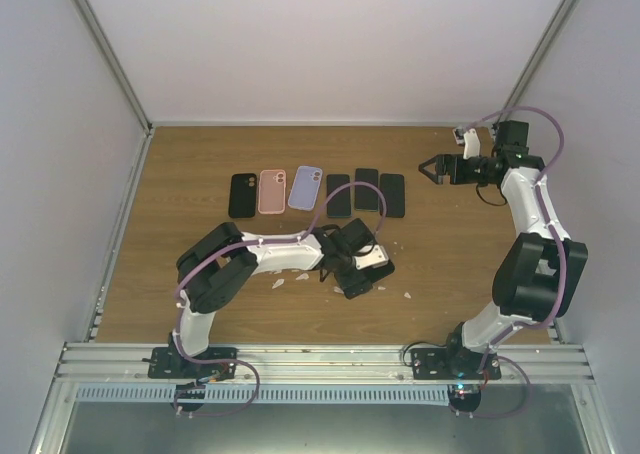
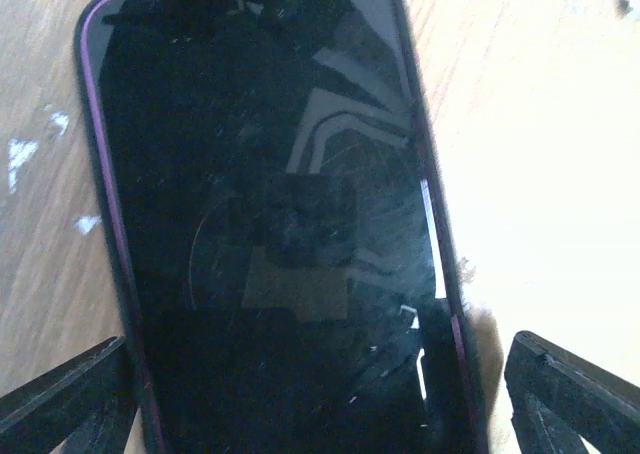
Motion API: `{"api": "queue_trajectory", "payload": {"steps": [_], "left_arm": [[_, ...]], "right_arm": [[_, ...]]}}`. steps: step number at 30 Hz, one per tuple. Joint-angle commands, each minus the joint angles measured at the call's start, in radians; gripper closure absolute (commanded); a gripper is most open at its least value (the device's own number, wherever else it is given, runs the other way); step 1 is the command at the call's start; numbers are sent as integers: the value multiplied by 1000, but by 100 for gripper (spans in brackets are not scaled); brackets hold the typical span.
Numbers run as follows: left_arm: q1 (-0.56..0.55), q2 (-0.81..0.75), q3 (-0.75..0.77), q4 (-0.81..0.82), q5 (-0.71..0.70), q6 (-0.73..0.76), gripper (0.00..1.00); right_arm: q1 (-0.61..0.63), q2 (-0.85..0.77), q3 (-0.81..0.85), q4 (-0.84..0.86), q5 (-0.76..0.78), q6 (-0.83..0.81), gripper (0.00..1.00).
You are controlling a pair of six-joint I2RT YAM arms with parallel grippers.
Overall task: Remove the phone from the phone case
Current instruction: Pick up the phone at the center of the board.
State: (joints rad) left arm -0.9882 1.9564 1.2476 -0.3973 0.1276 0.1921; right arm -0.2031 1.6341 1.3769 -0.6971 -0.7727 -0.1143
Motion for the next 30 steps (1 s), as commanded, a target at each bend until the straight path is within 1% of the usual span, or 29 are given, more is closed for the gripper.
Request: {"api": "queue_trajectory", "payload": {"steps": [1, 5, 8, 14, 19, 22, 25, 30], "left_arm": [[-19, 50, 40, -20, 21, -12, 1], [-29, 80, 54, -29, -43, -2, 1], [-29, 79, 54, -36, -56, 8, 1], [-28, 4, 25, -54, -6, 77, 20], [-28, -81, -36, -42, 37, 177, 30], [-28, -134, -84, -25, 62, 234, 36], [-27, -176, -110, -11, 54, 276, 40], [-28, -223, -151, 16, 12, 340, 41]], "right_arm": [[-9, -30, -12, 10, -23, 6, 0], [-9, -33, -13, 10, -24, 6, 0], [-10, -36, -12, 8, -24, 3, 0], [-10, -91, -31, 39, -46, -8, 1], [-9, -93, -62, 22, -104, -28, 0], [-4, -100, -136, 27, -146, -17, 1], [12, -118, -224, 46, -141, -22, 1], [59, -124, -325, 56, -166, -32, 2]]}}
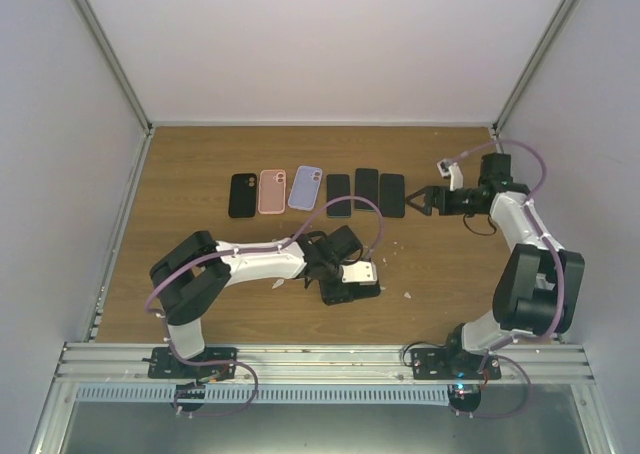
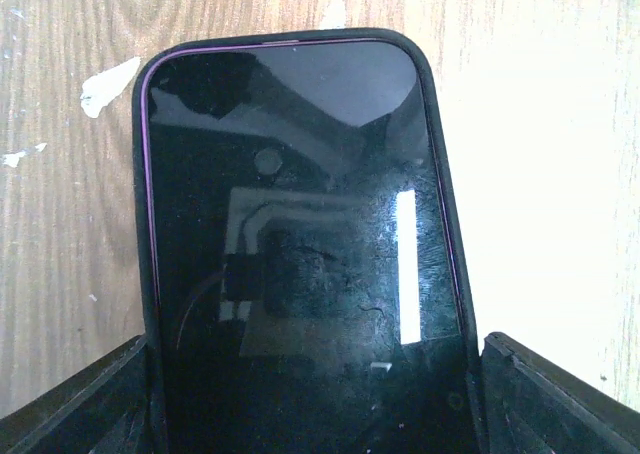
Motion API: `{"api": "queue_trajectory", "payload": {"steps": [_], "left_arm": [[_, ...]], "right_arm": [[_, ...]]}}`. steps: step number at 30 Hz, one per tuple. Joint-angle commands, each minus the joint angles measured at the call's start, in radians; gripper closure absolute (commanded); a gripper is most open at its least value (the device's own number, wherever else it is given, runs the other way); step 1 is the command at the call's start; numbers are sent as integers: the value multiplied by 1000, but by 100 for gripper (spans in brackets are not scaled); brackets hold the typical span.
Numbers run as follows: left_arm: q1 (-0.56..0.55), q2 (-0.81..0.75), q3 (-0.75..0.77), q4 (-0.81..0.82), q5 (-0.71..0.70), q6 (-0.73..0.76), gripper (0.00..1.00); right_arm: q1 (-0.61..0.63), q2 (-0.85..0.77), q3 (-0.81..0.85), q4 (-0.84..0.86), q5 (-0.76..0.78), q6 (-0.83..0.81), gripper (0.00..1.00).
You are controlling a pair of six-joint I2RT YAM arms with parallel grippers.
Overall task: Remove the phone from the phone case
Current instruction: Pick up the phone at the center of the board.
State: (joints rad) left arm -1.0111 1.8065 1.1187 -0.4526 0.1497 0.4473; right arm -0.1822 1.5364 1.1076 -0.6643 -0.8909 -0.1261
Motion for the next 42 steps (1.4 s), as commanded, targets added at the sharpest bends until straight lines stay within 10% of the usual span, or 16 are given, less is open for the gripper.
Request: {"api": "queue_trajectory", "payload": {"steps": [1, 17, 24, 42], "left_arm": [[-5, -82, -32, 78, -13, 100, 41], [-11, -147, -151, 166, -66, 260, 43], [27, -77, -64, 47, 26, 148, 1], [36, 100, 10, -63, 0, 133, 1]], "right_arm": [[55, -30, -81, 37, -56, -16, 2], [287, 192, -54, -61, -184, -147, 22], [284, 149, -58, -40, -168, -125, 17], [212, 122, -48, -30, -174, -101, 12]]}}
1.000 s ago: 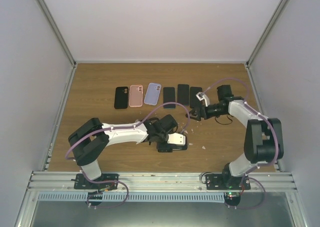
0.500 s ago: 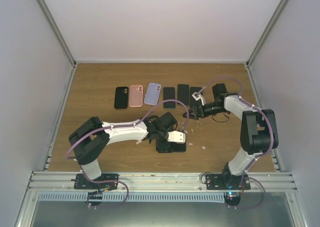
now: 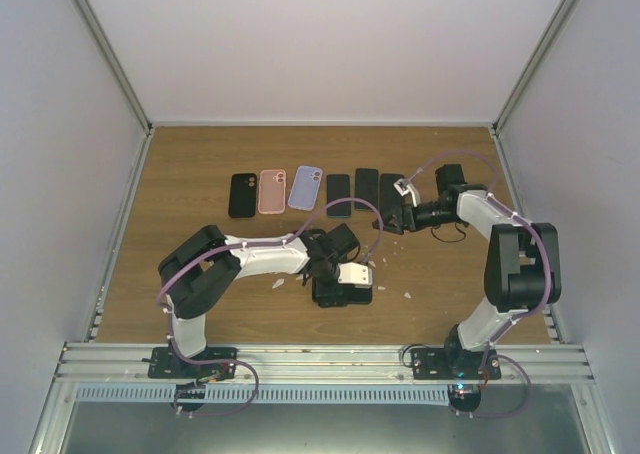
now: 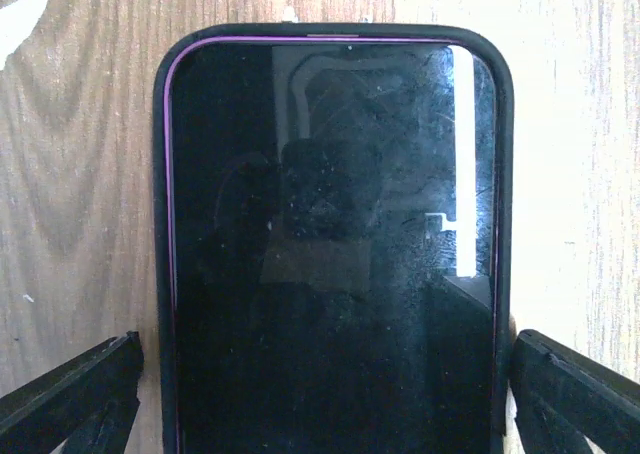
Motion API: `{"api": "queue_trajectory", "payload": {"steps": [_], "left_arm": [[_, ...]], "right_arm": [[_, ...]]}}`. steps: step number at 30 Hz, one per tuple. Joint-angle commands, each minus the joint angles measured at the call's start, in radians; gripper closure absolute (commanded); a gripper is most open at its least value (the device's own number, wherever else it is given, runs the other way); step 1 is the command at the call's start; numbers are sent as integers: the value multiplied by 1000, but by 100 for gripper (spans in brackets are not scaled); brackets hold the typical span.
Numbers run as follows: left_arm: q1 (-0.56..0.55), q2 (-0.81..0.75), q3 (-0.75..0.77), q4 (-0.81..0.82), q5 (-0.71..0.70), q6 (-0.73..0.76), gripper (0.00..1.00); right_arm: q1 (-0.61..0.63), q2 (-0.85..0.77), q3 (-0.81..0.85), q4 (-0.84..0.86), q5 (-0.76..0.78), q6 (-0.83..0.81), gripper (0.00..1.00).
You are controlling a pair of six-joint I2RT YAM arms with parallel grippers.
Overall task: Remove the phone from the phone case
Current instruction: Pick up the phone at the center of the board.
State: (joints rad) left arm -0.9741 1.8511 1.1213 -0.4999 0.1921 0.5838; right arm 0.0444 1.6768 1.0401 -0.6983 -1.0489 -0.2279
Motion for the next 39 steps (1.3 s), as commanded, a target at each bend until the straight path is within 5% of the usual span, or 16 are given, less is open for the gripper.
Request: {"api": "queue_trajectory", "payload": {"steps": [1, 12, 39], "left_arm": [[0, 62, 9, -20, -43, 0, 2], [-4, 55, 32, -23, -104, 40, 43], [-1, -406, -156, 101, -163, 389, 48]], "right_arm": [[-17, -20, 17, 4, -17, 2, 12], [-21, -40, -4, 23, 4, 5, 12], [293, 17, -32, -89, -173, -123, 18]]}}
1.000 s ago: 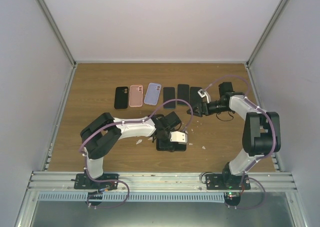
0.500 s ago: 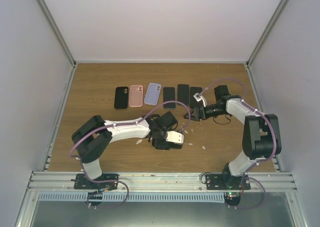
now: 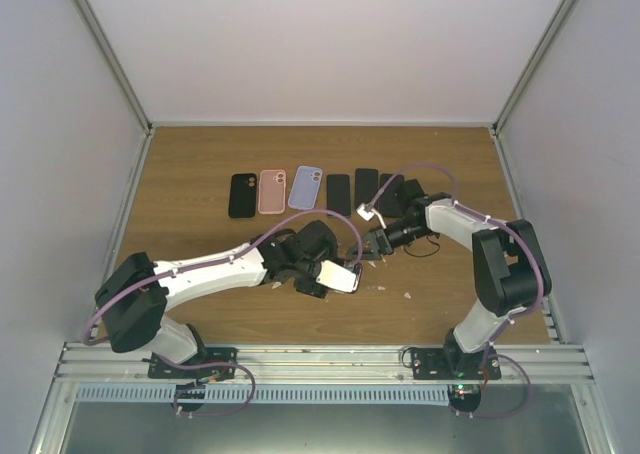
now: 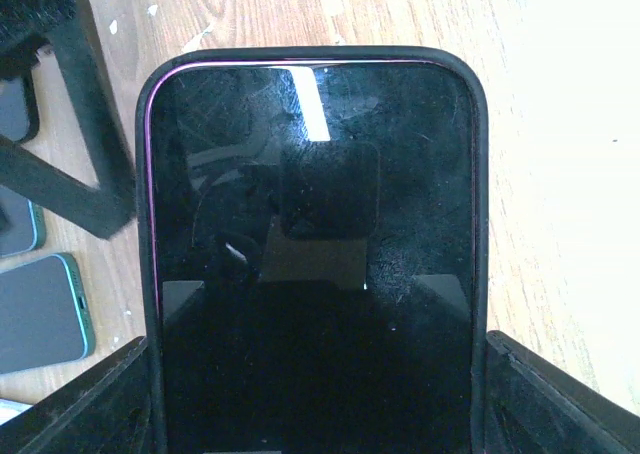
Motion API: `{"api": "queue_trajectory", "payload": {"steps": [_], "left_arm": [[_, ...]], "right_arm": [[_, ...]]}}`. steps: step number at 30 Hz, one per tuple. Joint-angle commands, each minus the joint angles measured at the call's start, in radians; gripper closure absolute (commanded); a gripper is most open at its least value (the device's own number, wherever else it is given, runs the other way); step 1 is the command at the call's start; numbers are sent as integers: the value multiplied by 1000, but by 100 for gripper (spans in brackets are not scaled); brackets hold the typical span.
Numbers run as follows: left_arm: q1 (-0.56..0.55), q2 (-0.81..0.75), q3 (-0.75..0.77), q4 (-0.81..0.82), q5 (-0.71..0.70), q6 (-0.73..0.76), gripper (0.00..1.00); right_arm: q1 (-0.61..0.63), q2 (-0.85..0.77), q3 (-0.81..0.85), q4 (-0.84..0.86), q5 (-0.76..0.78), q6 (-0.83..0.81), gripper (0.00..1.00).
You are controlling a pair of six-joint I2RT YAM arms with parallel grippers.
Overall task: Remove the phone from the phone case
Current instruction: Pick up the phone at the center of the board.
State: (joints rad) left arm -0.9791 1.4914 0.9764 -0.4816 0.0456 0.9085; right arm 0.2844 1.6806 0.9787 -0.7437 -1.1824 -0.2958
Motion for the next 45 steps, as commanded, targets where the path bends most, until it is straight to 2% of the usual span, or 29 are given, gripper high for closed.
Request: {"api": "queue_trajectory", "payload": {"steps": [1, 6, 16, 19, 21, 25, 29, 30, 39, 45], "left_arm": [[3, -51, -16, 88, -21, 74, 48], [4, -83, -32, 112, -36, 116, 48], [6, -134, -62, 161, -81, 204, 48], [9, -136, -62, 170, -98, 215, 47], [13, -140, -58, 171, -107, 217, 43], [22, -146, -41, 157, -124, 212, 23], [41, -152, 2, 128, -130, 172, 2], [46, -154, 19, 121, -129, 154, 1], [119, -188, 195, 64, -57, -30, 1], [227, -196, 351, 56, 92, -260, 1]], "right_arm": [[67, 16, 32, -48, -35, -58, 19], [122, 29, 40, -70, -21, -72, 29], [139, 63, 74, -113, -62, -88, 70], [139, 65, 80, -117, -64, -87, 78], [139, 62, 85, -118, -66, -85, 85], [140, 62, 116, -135, -73, -91, 93], [129, 58, 139, -137, -91, -95, 98], [124, 57, 146, -138, -97, -96, 99], [4, 53, 331, -138, -165, -60, 100], [-94, -3, 444, 49, -203, 121, 99]]}}
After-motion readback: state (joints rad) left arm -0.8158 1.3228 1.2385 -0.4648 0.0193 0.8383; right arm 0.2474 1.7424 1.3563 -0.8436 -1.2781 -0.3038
